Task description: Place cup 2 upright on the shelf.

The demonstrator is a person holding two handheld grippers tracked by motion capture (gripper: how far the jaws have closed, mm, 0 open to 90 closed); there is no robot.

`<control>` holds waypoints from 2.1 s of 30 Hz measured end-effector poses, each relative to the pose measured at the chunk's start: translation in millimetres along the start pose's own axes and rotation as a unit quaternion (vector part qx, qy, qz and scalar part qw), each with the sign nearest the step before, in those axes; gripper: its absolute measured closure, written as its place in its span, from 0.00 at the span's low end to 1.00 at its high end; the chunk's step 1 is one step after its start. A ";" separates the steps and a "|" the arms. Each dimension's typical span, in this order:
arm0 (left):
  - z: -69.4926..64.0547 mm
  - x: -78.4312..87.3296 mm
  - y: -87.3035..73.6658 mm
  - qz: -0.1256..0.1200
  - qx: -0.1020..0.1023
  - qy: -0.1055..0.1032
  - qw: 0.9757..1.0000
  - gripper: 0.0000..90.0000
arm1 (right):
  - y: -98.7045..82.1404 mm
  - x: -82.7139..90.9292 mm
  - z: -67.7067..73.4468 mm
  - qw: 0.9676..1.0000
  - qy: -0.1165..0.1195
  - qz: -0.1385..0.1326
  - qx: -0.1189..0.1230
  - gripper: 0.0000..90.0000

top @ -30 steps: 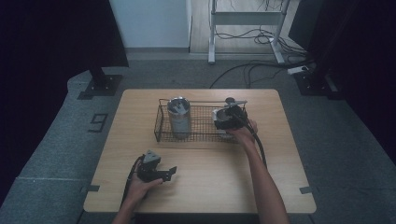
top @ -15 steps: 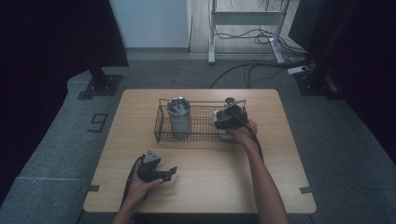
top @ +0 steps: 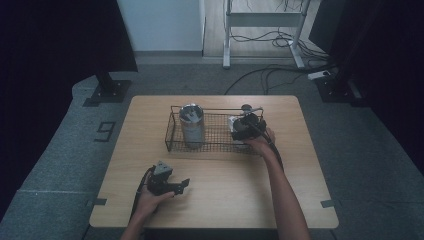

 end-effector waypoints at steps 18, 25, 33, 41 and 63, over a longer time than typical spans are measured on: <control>-1.6 -1.2 0.3 0.000 0.000 -0.002 1.000 0.16 | 10.4 33.3 -1.9 0.994 0.045 -0.094 -0.032 0.00; -1.3 -1.5 0.3 0.000 0.001 -0.001 1.000 0.16 | 4.8 51.9 -4.1 0.988 0.061 -0.133 -0.042 0.00; -1.9 -2.1 0.1 0.001 -0.002 0.000 1.000 0.16 | -9.0 71.8 -6.9 0.983 0.074 -0.161 -0.049 0.02; -2.5 -2.4 0.1 0.002 -0.003 0.000 1.000 0.16 | -31.6 94.0 -11.1 0.978 0.082 -0.183 -0.050 0.04; -6.1 -5.0 -0.6 0.008 -0.009 -0.001 1.000 0.16 | -115.7 113.7 -19.7 0.977 0.088 -0.187 -0.052 0.14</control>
Point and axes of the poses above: each handheld gripper's, and its own axes: x roughly backward along the jaws, y roughly out of its top, z roughly to its left, the point moved 6 cm from there along -x, roughly forward along the jaws, and after that the axes turned 11 degrees about -x, right-handed, at the moved point
